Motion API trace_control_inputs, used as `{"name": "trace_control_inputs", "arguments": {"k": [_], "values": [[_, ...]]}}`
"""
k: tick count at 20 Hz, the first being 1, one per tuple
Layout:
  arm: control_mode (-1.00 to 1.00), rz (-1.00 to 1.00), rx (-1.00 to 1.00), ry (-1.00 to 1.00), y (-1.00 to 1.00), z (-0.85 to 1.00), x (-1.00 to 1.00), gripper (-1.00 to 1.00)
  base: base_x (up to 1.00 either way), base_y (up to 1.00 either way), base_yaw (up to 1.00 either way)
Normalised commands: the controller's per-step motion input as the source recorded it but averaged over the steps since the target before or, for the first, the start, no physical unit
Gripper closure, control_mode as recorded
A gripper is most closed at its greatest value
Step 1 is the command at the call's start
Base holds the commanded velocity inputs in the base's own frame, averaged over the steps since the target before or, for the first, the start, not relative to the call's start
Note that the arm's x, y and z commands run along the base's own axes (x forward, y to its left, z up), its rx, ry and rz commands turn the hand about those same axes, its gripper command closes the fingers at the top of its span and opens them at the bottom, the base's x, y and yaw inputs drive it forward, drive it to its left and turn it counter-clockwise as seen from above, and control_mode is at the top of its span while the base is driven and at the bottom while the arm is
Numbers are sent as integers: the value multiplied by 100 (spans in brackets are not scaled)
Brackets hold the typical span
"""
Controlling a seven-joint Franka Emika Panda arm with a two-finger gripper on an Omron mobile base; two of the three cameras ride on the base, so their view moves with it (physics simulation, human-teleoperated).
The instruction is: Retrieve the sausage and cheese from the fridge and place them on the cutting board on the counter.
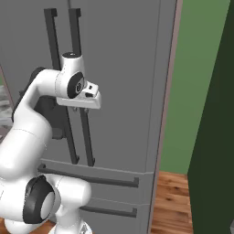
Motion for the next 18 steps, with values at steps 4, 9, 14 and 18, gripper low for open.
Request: {"name": "trace_control_inputs", "arguments": {"k": [4,9,14,18], "values": [[100,0,0,0,0,0,0,-100,0,0,0],[100,0,0,0,0,0,0,-100,-13,19,0],[100,0,0,0,0,0,0,-100,-41,18,0],[100,0,0,0,0,0,0,-100,-68,0,-2]]}}
